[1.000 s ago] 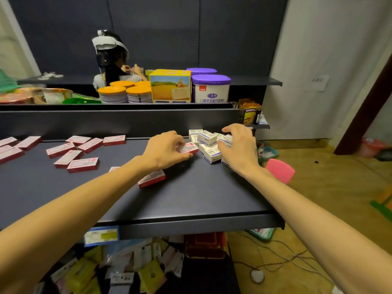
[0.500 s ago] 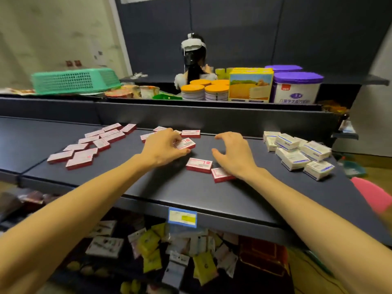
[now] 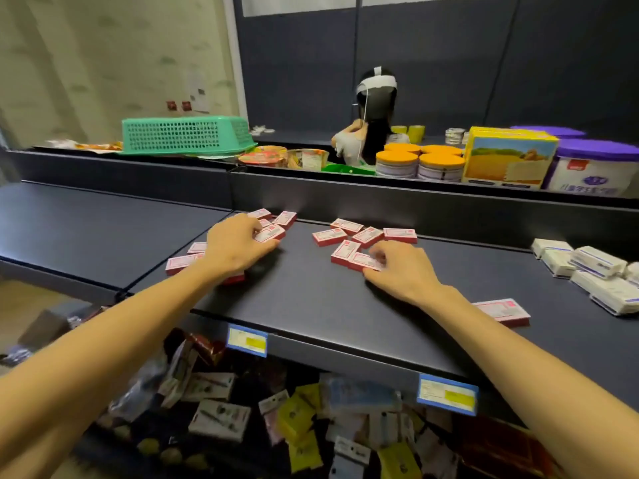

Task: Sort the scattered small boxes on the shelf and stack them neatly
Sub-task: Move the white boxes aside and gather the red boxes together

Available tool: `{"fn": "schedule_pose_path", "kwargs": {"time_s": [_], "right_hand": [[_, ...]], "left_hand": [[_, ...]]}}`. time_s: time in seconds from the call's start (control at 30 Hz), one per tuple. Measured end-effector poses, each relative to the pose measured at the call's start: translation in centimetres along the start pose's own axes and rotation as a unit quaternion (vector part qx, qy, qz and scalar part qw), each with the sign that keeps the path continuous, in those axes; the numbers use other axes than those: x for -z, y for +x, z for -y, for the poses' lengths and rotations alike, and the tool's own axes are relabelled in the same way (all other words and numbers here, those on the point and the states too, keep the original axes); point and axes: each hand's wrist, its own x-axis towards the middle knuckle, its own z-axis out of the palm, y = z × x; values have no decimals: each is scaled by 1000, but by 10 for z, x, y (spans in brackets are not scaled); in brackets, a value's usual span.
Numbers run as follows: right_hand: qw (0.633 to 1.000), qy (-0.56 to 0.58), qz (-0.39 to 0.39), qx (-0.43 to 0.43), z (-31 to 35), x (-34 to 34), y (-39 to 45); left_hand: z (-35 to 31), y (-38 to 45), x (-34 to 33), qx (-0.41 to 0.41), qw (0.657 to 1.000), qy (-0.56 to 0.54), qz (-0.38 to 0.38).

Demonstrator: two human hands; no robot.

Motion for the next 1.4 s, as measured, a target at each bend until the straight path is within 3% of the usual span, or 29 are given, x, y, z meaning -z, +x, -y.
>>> {"fn": "schedule_pose_path", "kwargs": {"time_s": [0.13,0.37,0.73,0.83,1.03,1.2,1.4], "right_hand": [[1000,3,-16,-23,31,-5,2],[992,63,-108,-35,95,-24,3],[978,140,-138,-65,194,-72,56],[978,153,-114,-81,207,-88,70],[978,173,-35,-108,203,-103,79],[966,212,-99,-112,184,-86,69],[979,117,-112,-121,141,-57,42]], "left_hand": [[46,17,-10,-20,1000,-3,23],[86,31,-17,-51,998,-28,21],[133,34,-12,-58,996,-65,7],[139,33,-17,-55,997,-57,21],[148,37,-24,-45,992,-99,71],[144,48,-17,-48,993,-108,3],[98,59,-17,-147,977,-150,31]]}}
